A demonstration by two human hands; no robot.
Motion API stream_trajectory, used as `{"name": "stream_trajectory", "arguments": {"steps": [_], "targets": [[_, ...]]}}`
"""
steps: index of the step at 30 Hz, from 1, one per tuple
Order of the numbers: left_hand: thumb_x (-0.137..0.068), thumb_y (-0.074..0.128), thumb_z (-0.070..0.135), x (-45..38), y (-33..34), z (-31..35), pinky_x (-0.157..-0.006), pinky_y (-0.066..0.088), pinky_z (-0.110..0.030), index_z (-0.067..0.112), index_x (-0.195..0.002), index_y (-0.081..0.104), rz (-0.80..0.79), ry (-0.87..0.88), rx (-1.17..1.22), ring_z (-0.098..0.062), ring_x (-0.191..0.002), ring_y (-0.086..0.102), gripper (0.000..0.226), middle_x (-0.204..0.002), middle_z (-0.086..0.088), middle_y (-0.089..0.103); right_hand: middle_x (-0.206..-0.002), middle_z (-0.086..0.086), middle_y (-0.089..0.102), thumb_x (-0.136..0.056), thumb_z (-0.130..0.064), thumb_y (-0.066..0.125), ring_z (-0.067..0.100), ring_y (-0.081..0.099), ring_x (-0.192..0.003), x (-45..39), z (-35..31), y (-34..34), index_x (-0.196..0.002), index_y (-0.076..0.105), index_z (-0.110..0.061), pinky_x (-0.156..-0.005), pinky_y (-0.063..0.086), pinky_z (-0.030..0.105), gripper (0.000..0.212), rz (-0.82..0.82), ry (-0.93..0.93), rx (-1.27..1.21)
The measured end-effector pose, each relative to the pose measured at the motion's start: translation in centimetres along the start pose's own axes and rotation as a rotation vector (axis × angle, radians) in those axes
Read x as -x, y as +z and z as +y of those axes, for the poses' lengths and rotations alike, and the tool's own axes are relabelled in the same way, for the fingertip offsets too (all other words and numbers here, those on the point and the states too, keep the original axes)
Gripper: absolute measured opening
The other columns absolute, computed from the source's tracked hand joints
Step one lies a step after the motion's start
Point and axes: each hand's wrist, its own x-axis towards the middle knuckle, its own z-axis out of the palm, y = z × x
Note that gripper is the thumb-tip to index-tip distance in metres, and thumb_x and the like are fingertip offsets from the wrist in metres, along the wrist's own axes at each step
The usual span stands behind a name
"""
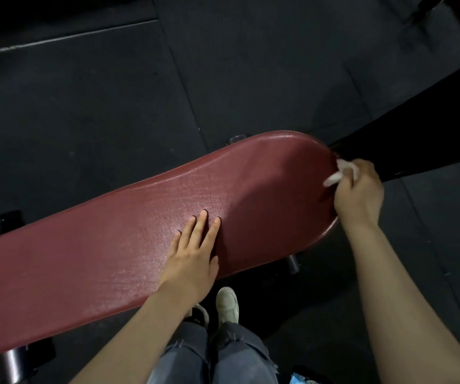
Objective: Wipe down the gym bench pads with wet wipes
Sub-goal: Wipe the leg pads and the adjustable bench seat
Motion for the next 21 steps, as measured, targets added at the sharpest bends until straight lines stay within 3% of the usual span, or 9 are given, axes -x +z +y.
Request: {"name": "stream_trajectory", "arguments": {"steps": [3, 7, 9, 14, 16, 21], "targets": [[-0.103, 0.034, 0.038, 0.0, 0.1, 0.2, -0.124, -0.006, -0.043, 0.032, -0.151, -0.024, -0.001, -0.004, 0.018, -0.018, -0.146, -0.029, 0.076, -0.157, 0.003, -0.035, -0.105, 0.004, 0.065, -0.098, -0.017, 0.043, 0.028, 0.058, -0.105, -4.4, -3.1, 0.9, -0.111, 0.06, -0.007, -0.077, 0.036, 0.026, 0.024, -0.124, -0.069, 0.07], [-0.101, 0.038, 0.038, 0.0, 0.3, 0.1, -0.123, -0.006, -0.043, 0.032, -0.153, -0.02, 0.031, 0.019, 0.056, -0.018, -0.147, -0.027, 0.078, -0.159, 0.003, -0.031, -0.108, 0.017, 0.065, -0.092, -0.012, 0.047, 0.037, 0.059, -0.102, -6.9, -8.5, 3.8, -0.105, 0.062, -0.006, -0.08, 0.044, 0.037, 0.021, -0.309, -0.356, 0.268], [-0.101, 0.04, 0.038, 0.1, 0.3, -0.1, -0.123, -0.006, -0.042, 0.032, -0.154, -0.017, 0.044, 0.023, 0.069, -0.017, -0.148, -0.026, 0.078, -0.16, 0.004, -0.029, -0.107, 0.015, 0.065, -0.091, -0.009, 0.048, 0.037, 0.06, -0.099, -6.9, -11.2, 6.0, -0.104, 0.062, -0.008, -0.076, 0.044, 0.037, 0.019, -0.39, -0.488, 0.369], [-0.1, 0.044, 0.035, 0.0, 0.4, -0.3, -0.121, -0.009, -0.037, 0.034, -0.156, -0.011, 0.08, 0.046, 0.1, -0.015, -0.149, -0.022, 0.078, -0.162, 0.006, -0.023, -0.105, 0.002, 0.063, -0.091, -0.012, 0.052, 0.025, 0.057, -0.101, -5.0, -14.2, 9.7, -0.107, 0.059, -0.019, -0.086, 0.044, 0.036, 0.019, -0.585, -0.846, 0.472], [-0.1, 0.045, 0.037, -0.1, 0.5, -0.4, -0.119, -0.01, -0.036, 0.034, -0.156, -0.011, 0.082, 0.044, 0.093, -0.015, -0.149, -0.022, 0.079, -0.162, 0.006, -0.023, -0.101, 0.001, 0.064, -0.092, -0.012, 0.05, 0.025, 0.057, -0.099, -5.5, -12.9, 8.4, -0.104, 0.06, -0.018, -0.086, 0.042, 0.035, 0.017, -0.536, -0.888, 0.463], [-0.101, 0.043, 0.037, 0.0, 0.6, -0.2, -0.12, -0.01, -0.036, 0.036, -0.155, -0.015, 0.061, 0.016, 0.083, -0.014, -0.148, -0.025, 0.078, -0.161, 0.007, -0.027, -0.096, 0.011, 0.066, -0.087, -0.014, 0.041, 0.036, 0.057, -0.088, -5.3, -5.6, 3.4, -0.099, 0.062, -0.01, -0.077, 0.044, 0.042, 0.025, -0.283, -0.648, 0.382]]}}
